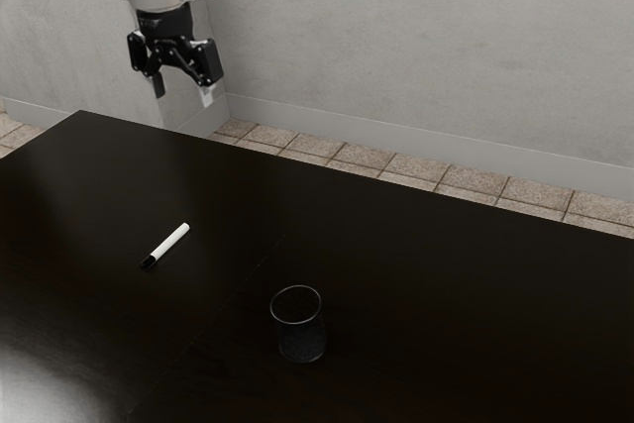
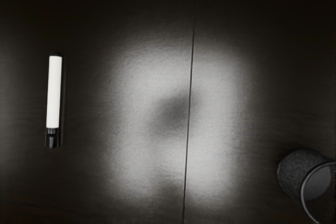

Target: Put the marker into the pen holder.

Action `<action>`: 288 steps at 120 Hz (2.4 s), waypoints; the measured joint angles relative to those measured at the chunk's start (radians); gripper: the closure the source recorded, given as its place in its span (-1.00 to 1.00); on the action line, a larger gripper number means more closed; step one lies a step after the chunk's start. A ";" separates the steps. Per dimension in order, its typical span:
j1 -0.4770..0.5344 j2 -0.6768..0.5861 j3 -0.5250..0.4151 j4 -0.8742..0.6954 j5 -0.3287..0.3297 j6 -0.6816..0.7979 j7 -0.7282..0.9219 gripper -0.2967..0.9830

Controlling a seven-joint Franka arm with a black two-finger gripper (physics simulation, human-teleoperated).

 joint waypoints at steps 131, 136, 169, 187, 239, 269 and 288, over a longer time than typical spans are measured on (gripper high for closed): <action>0.001 0.126 0.211 -0.548 0.012 0.646 0.136 -0.54; 0.002 0.158 0.213 -0.549 0.010 0.673 0.156 -0.54; 0.032 0.316 0.233 -0.425 -0.048 0.700 0.260 -0.54; 0.038 0.388 0.231 -0.375 -0.113 0.667 0.300 -0.54; 0.085 0.520 0.232 -0.217 -0.160 0.578 0.382 -0.54; 0.086 0.542 0.232 -0.194 -0.163 0.559 0.413 -0.41; 0.086 0.546 0.230 -0.182 -0.161 0.557 0.429 -0.24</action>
